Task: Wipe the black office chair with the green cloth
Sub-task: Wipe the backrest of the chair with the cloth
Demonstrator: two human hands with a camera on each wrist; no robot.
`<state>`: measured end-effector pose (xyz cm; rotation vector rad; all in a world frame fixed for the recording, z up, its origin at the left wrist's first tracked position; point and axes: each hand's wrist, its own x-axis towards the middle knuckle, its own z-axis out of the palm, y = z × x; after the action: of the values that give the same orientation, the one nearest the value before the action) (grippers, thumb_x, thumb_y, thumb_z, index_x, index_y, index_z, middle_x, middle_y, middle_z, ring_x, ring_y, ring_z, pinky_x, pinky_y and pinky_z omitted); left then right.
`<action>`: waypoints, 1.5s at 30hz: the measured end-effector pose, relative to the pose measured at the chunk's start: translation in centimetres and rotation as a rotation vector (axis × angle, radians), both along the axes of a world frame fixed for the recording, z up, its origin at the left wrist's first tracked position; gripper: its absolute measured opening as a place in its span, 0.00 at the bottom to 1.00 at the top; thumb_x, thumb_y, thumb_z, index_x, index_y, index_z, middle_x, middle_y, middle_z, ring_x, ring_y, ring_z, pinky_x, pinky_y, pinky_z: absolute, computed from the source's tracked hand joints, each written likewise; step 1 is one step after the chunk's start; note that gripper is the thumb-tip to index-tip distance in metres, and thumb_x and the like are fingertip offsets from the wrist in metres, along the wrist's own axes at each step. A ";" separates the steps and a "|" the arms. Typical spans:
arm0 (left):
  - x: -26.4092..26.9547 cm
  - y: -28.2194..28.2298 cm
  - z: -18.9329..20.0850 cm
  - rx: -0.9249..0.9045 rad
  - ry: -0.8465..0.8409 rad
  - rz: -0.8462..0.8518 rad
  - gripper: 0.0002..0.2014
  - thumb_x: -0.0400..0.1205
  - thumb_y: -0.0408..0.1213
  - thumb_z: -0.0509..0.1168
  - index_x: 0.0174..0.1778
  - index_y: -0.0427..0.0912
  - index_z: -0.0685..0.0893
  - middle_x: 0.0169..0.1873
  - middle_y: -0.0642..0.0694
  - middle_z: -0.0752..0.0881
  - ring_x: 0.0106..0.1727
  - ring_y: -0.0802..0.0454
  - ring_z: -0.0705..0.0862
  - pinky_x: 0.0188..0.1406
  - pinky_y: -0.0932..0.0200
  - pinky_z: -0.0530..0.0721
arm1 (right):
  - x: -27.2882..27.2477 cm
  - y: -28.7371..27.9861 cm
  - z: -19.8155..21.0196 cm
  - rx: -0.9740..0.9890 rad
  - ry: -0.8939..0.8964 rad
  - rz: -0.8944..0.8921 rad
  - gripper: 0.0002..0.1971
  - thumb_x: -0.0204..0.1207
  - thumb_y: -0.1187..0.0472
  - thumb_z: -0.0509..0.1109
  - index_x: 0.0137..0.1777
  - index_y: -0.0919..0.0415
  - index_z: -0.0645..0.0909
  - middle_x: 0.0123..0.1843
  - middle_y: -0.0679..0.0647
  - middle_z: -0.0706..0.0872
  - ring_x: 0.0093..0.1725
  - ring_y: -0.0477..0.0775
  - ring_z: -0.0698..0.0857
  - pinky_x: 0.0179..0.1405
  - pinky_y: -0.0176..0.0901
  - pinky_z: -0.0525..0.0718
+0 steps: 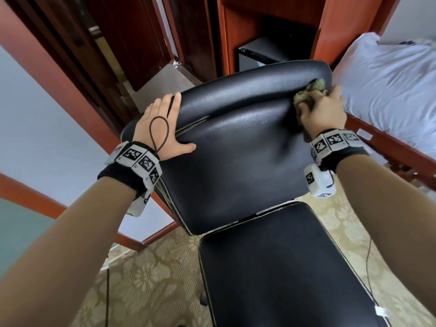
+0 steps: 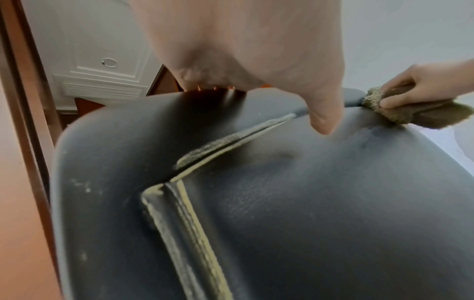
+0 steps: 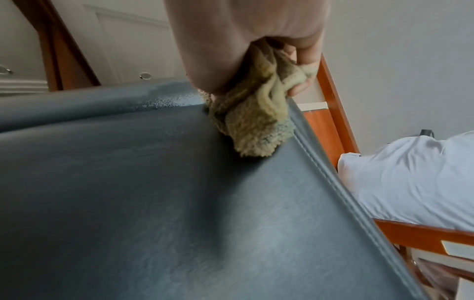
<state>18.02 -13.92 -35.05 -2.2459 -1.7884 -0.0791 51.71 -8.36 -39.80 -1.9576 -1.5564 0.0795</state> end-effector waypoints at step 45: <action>-5.8 -4.2 -0.8 0.011 0.012 -0.041 0.55 0.72 0.62 0.67 0.82 0.33 0.44 0.82 0.35 0.50 0.81 0.39 0.52 0.79 0.46 0.54 | -19.0 -5.5 -2.2 0.351 0.161 0.209 0.21 0.77 0.54 0.66 0.65 0.66 0.79 0.76 0.60 0.70 0.70 0.68 0.68 0.68 0.45 0.64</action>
<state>12.26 -18.14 -35.88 -2.2709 -1.7316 -0.0834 32.76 -13.89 -42.01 -1.4800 -1.5450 0.0455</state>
